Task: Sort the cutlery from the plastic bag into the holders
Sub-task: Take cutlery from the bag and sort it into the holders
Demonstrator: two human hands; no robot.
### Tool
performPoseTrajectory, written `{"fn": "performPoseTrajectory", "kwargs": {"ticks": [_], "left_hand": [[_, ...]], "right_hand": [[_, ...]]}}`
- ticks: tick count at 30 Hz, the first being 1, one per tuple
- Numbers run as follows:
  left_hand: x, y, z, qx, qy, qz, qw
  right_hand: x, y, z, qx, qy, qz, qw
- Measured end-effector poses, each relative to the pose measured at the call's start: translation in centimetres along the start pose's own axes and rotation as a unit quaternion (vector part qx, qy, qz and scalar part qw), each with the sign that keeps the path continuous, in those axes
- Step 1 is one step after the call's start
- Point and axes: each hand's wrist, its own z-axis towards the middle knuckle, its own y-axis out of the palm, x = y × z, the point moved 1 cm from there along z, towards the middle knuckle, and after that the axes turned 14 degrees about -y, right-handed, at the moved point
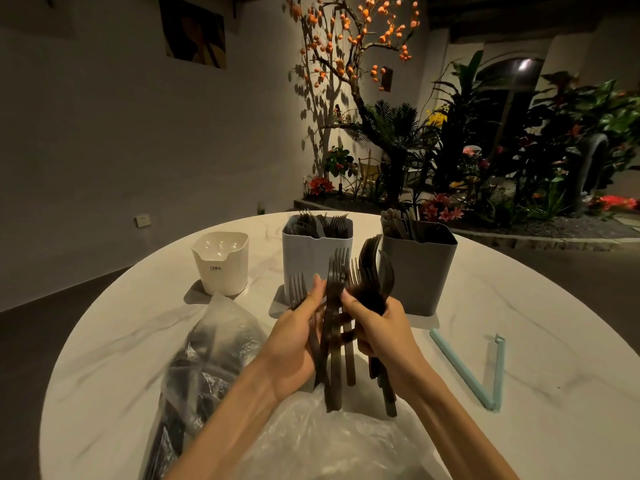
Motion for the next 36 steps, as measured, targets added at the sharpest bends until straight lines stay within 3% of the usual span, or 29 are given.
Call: {"fn": "performPoseTrajectory", "kwargs": {"ticks": [8, 19, 24, 29, 36], "left_hand": [[-1.2, 1.2, 0.2, 0.049, 0.023, -0.062, 0.997], [-0.5, -0.3, 0.1, -0.017, 0.038, -0.077, 0.996], [0.0, 0.2, -0.2, -0.053, 0.072, -0.007, 0.996], [0.1, -0.3, 0.1, -0.064, 0.106, 0.079, 0.989], [-0.1, -0.2, 0.3, -0.047, 0.067, 0.113, 0.99]], "right_hand": [[0.9, 2.4, -0.6, 0.011, 0.021, 0.098, 0.995], [2.2, 3.0, -1.0, -0.018, -0.092, -0.075, 0.993], [2.6, 3.1, -0.8, 0.005, -0.177, -0.229, 0.957], [1.8, 2.5, -0.8, -0.035, -0.191, -0.074, 0.978], [-1.6, -0.3, -0.2, 0.107, -0.221, 0.037, 0.969]]}}
